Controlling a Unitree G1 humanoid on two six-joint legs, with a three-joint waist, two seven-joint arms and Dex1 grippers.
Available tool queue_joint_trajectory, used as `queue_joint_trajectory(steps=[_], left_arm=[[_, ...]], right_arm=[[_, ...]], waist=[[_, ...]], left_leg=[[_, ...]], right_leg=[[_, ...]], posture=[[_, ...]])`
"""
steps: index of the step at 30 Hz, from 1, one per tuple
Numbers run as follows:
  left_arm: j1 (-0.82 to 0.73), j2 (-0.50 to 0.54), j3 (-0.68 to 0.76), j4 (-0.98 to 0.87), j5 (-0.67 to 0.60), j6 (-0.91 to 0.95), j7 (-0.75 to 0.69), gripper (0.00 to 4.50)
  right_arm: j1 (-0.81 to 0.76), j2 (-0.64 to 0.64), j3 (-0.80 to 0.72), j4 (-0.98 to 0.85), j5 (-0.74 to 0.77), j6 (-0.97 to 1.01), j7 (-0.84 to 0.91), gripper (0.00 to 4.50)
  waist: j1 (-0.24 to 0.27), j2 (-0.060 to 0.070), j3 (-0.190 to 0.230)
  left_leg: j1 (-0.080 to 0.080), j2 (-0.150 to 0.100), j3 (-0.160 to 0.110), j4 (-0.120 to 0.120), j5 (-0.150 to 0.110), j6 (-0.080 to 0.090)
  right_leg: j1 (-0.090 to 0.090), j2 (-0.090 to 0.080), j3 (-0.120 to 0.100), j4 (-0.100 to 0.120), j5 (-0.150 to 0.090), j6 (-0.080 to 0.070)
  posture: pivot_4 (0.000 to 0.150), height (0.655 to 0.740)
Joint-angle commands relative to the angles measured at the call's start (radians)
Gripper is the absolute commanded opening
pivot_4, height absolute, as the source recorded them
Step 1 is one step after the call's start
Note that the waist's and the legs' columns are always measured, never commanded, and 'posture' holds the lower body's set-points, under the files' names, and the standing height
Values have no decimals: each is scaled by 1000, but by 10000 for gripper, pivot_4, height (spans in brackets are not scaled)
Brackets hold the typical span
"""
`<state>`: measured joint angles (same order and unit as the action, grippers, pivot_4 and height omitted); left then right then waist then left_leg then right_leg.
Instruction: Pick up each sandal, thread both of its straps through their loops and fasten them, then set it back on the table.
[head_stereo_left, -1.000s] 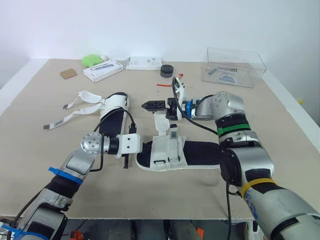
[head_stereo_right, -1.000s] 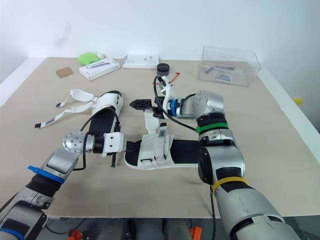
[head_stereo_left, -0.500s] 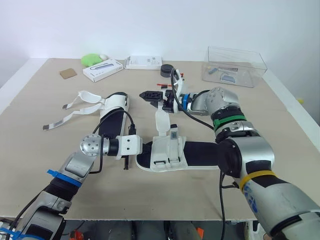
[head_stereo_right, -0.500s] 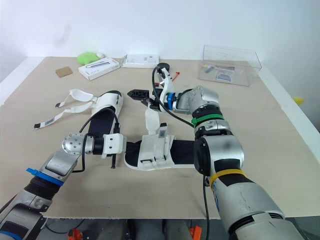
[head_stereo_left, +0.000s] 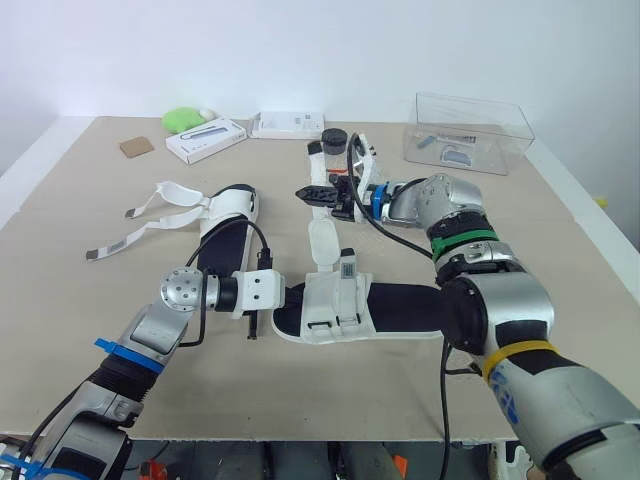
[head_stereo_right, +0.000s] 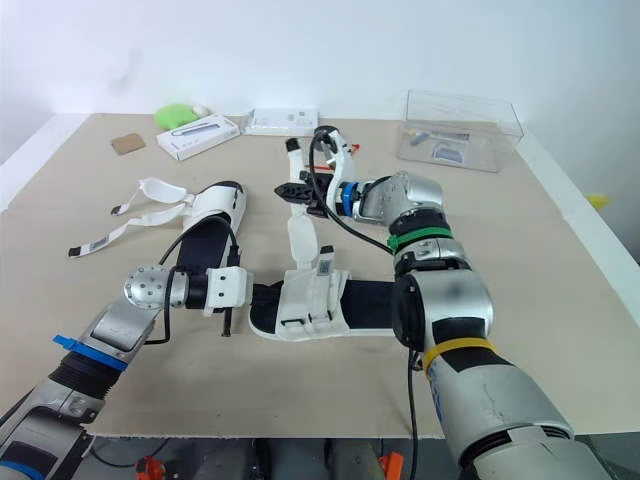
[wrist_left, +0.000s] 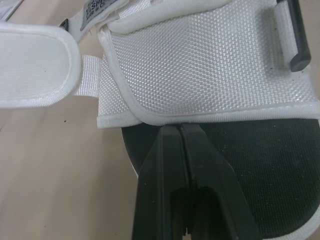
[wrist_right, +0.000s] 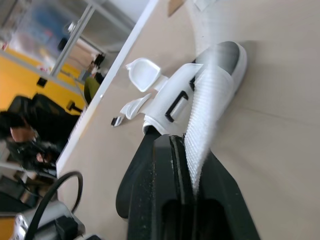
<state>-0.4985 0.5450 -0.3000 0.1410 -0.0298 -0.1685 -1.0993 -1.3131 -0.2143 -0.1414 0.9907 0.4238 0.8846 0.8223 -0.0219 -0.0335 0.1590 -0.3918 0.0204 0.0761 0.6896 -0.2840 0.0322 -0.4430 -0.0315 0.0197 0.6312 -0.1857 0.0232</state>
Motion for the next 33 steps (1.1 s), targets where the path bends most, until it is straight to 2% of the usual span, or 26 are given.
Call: queue_joint_trajectory(steps=[1,6,10,13,16,19,21,26,33], left_arm=[[7,7,-19,31,30,16,-2,0],[8,9,-16,30,25,19,-6,0],[9,9,-11,32,15,22,-14,0],[7,6,-8,35,6,26,-16,0],[-2,-7,-12,36,-2,36,-20,0],[-1,-16,-19,14,-36,76,-55,0],[1,-22,-15,4,-46,89,-57,0],[4,-27,-5,-12,-65,125,-57,0],[10,-20,-6,-18,-60,131,-51,0]], right_arm=[[102,-37,127,-284,-58,-163,145,427],[350,-82,272,-720,-165,-589,246,427],[490,-126,347,-883,-261,-1017,313,427],[536,-173,409,-900,-322,-1279,370,427],[515,-256,508,-809,-524,-1638,360,427],[447,-303,556,-671,-715,-1931,267,427],[416,-314,570,-604,-778,-2025,212,427],[382,-331,587,-539,-859,-2096,118,427],[379,-362,643,-574,-838,-2098,86,427]], waist=[[1,0,0],[1,0,0],[1,1,0],[1,1,0],[1,1,0],[1,1,0],[1,1,0],[2,1,0],[2,1,0]], left_leg=[[0,0,0,0,0,0],[-1,-1,-1,0,0,0],[0,-1,-1,1,0,-1],[1,-1,-3,1,0,-1],[1,-1,0,2,1,-1],[3,-1,2,2,1,-1],[4,-1,2,2,1,-1],[3,0,2,1,1,-1],[4,0,2,1,1,-1]], right_leg=[[0,1,0,0,0,0],[0,1,-1,0,0,1],[0,1,-1,1,0,1],[1,2,-2,0,0,1],[1,2,0,0,0,1],[2,2,0,0,-1,1],[2,2,1,1,-1,0],[2,2,1,1,-2,-2],[2,2,1,2,-4,-4]], posture=[[1500,7400],[1500,7400],[1500,7400],[1500,7400],[1500,7400],[1500,7400],[1500,7400],[1500,7400],[1500,7400]])
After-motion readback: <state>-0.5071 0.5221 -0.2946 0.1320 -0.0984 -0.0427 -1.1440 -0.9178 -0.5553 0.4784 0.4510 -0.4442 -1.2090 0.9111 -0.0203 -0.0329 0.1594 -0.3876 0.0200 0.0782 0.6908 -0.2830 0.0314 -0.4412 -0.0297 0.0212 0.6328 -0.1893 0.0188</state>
